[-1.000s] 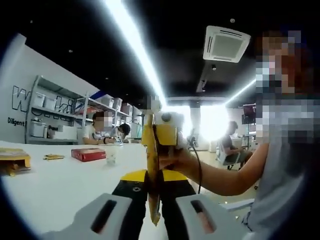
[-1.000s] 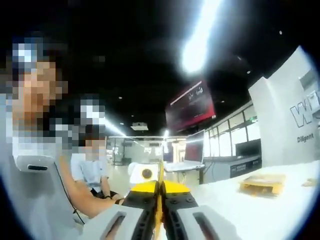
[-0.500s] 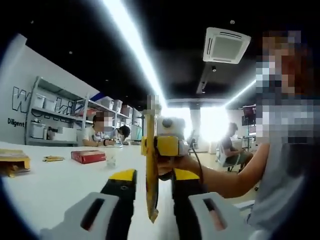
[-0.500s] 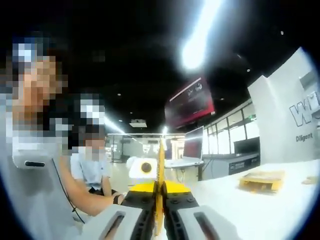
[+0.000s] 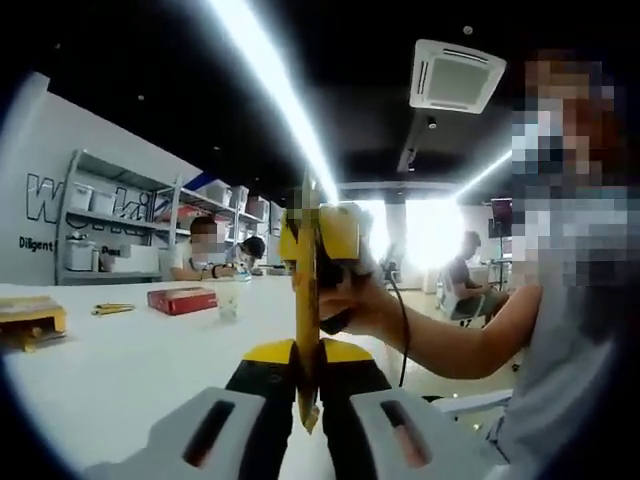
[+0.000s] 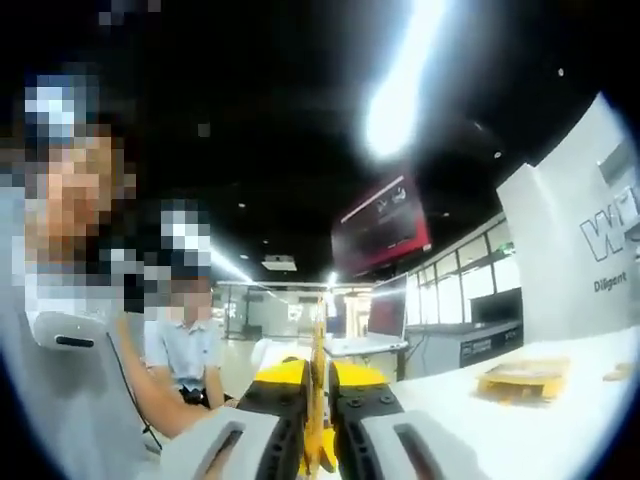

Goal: Tear open the coffee pouch, take out the coffee, and pour the coffee from the pouch into the cup

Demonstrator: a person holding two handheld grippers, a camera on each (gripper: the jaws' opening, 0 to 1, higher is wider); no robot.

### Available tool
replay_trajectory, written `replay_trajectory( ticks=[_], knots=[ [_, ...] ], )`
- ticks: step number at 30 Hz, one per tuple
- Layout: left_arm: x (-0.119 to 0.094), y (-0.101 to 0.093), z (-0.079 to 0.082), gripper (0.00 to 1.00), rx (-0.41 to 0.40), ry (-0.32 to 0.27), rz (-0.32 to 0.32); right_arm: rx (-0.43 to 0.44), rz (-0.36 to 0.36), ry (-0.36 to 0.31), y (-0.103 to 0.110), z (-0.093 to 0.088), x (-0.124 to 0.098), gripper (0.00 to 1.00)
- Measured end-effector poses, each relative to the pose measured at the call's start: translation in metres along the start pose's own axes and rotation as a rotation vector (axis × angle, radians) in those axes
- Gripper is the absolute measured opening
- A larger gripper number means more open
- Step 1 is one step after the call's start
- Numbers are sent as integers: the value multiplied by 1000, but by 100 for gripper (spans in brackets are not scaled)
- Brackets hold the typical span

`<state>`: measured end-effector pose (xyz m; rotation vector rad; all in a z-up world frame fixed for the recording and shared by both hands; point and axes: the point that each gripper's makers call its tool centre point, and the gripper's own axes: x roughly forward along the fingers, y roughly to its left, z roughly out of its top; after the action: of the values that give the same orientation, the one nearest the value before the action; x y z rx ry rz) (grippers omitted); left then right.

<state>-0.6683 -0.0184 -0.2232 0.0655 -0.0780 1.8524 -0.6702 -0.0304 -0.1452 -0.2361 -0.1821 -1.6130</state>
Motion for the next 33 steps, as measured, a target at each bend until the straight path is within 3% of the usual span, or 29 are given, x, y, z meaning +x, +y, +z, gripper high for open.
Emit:
replay_trajectory(
  ticks=[5, 7, 12, 18, 22, 24, 27, 30, 32, 33],
  knots=[
    [1, 4, 1, 14, 8, -13, -5, 17, -14, 0, -1, -1, -1, 2],
    [0, 6, 9, 24, 0, -50, -5, 10, -22, 29, -2, -6, -1, 2],
    [-7, 9, 24, 13, 1, -83, -7, 19, -6, 44, 1, -12, 0, 2],
    [-7, 6, 18, 9, 14, -63, 16, 13, 14, 32, 2, -16, -1, 7],
    [-5, 6, 8, 9, 4, -36, 27, 15, 6, -13, 1, -6, -2, 11],
    [-4, 4, 4, 9, 18, -21, 25, -6, -7, 2, -1, -6, -2, 4],
    [-4, 0, 5, 10, 3, -28, 5, -3, -7, 2, -1, -6, -3, 2],
    [-3, 1, 11, 17, 37, -60, 12, 3, -20, -4, -3, -4, -4, 1],
    [-4, -2, 20, 24, -17, -90, -7, 6, -22, 3, -3, -6, -4, 1],
    [-5, -1, 24, 22, -15, -98, -10, 7, -14, 10, -2, -8, -3, 1]
  ],
)
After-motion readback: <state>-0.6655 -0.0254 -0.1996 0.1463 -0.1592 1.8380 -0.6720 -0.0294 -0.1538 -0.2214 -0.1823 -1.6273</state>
